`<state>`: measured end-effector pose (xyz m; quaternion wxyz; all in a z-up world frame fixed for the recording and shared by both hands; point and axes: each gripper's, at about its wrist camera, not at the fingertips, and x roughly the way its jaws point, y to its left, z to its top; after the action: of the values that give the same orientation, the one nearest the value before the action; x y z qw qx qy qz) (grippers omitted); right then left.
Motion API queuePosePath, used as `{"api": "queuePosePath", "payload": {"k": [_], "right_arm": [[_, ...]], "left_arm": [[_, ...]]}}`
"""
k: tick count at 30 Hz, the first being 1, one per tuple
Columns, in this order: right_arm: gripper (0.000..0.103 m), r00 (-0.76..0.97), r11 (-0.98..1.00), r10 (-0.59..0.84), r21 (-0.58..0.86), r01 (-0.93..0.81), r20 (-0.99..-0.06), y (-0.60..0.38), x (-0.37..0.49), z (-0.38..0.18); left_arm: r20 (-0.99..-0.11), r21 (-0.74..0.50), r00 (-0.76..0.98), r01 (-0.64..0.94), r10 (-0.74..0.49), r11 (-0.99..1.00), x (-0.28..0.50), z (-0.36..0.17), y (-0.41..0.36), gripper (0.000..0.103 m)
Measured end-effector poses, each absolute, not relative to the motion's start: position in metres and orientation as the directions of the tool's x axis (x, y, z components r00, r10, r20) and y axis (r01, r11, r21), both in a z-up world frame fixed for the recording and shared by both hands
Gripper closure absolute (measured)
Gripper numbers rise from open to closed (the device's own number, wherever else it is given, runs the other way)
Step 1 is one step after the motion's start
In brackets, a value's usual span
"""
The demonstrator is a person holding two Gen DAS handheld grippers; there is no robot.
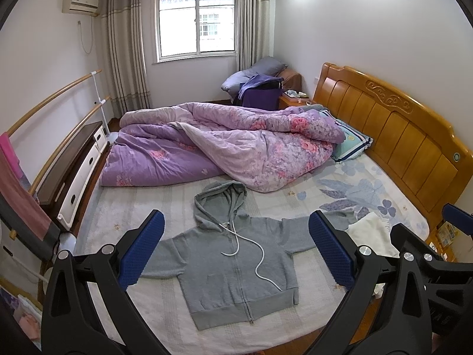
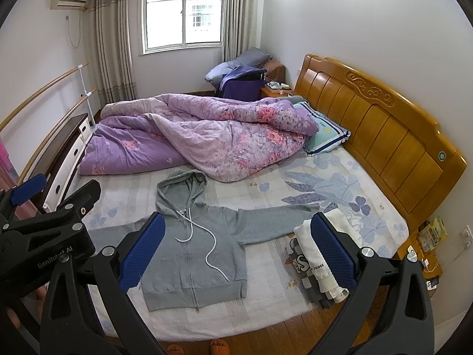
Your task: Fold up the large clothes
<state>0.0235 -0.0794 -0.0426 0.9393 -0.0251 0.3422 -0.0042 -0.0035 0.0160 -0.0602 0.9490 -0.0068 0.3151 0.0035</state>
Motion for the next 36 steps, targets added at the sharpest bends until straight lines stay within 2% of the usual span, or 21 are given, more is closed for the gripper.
{"api": "queuePosePath", "payload": {"k": [13,22,29,32,36], "right_arm": [[0.008,0.712,0.998,0.008,-0.041,-0.051,-0.702,-0.113,0.052,-0.051],[0.008,0.626,0.995,0.057,-0.005,-0.097,-0.778,-0.111,0.089,-0.086],[0.008,0.533,0.985,0.059,-0.037,-0.168,-0.844,-0.064,0.135,-0.132],[0.008,0.484,0.977,0.051,-0.056,-0.204,-0.874,-0.035,0.16,-0.16],[0.008,0.388,0.968,0.09,-0.011,-0.251,-0.917,0.011,0.2,-0.208]], "left_arm": [[-0.656,0.016,0.754,-0.028,0.032,0.999,0.005,-0.068,-0.01,0.005],[-0.741,0.06,0.665,-0.071,0.092,0.996,0.042,-0.089,-0.009,0.005],[-0.82,0.027,0.561,-0.155,0.111,0.987,0.084,-0.136,0.046,0.005],[-0.842,0.004,0.528,-0.19,0.105,0.982,0.105,-0.167,0.083,0.005],[-0.863,-0.014,0.496,-0.214,0.096,0.977,0.135,-0.22,0.144,0.005]]}}
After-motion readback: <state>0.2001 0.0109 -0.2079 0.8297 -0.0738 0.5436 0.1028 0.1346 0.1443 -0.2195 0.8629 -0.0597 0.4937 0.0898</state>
